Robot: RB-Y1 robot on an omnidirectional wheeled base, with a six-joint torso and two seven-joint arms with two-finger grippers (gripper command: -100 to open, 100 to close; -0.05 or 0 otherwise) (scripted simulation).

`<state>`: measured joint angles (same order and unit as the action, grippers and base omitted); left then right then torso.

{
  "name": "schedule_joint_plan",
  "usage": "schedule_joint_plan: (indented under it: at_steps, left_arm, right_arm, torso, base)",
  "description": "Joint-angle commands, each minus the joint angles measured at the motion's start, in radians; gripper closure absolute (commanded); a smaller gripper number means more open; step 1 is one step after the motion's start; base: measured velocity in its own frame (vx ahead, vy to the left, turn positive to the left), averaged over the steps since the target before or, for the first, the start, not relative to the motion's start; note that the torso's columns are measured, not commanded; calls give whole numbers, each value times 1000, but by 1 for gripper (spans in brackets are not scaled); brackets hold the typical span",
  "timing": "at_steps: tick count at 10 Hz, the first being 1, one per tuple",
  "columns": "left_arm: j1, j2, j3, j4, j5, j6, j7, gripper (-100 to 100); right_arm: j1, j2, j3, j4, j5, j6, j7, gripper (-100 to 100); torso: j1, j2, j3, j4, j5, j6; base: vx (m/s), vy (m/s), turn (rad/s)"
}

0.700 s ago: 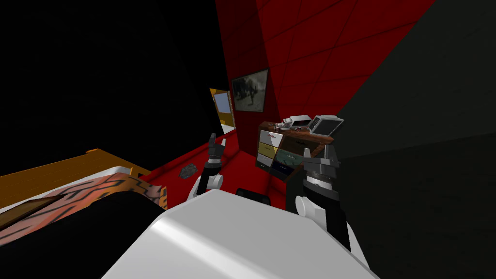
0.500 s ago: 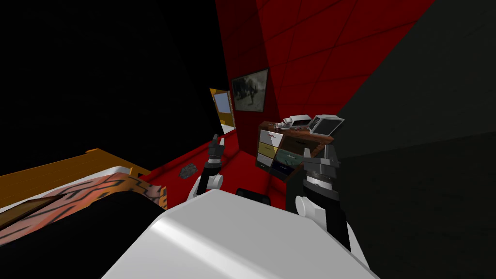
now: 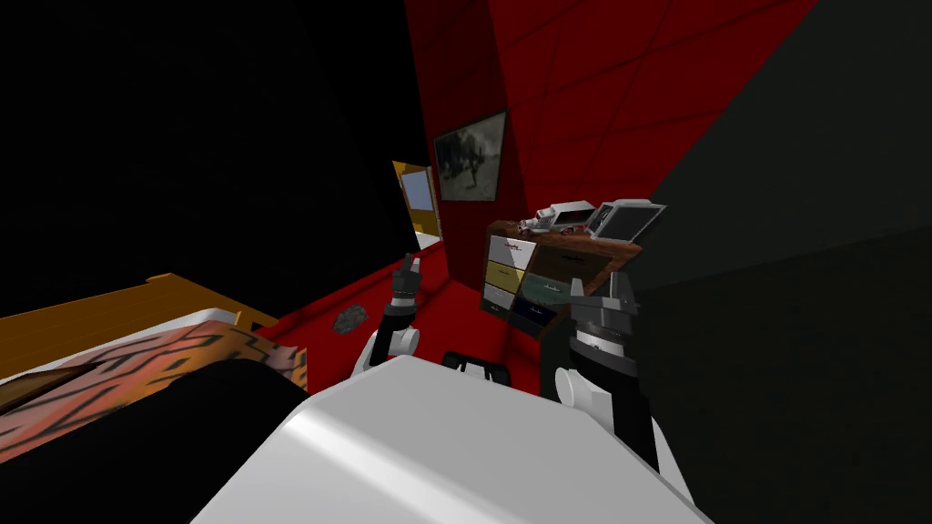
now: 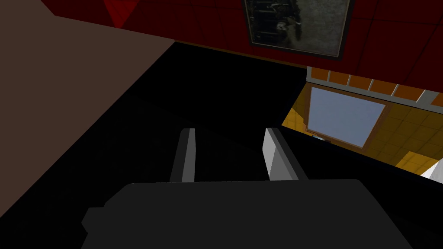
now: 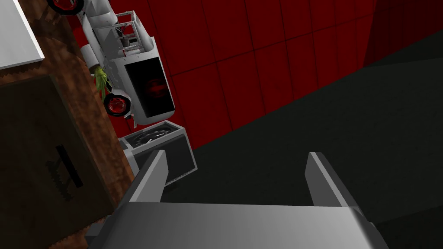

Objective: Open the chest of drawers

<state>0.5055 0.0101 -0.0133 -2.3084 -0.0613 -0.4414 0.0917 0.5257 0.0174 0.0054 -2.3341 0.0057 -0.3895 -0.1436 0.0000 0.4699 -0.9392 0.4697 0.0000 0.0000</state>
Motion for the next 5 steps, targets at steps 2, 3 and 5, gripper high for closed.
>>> schedule_joint_plan:
  at_steps: [2,3,5]
  left_arm:
    - [0,0,0,0,0,0,0,0]
    - [0,0,0,0,0,0,0,0]
    - [0,0,0,0,0,0,0,0]
  right_arm:
    - [0,0,0,0,0,0,0,0]
    - [-1,-35,2,5,17,9,5,-100]
    - [-4,-82,7,17,57,30,18,-100]
  torso:
    - [0,148,-295,148,0,0]
    - [0,221,-443,221,0,0]
    - [0,264,-532,264,0,0]
  base:
    - [0,0,0]
    - [14,1,13]
    - [23,4,18]
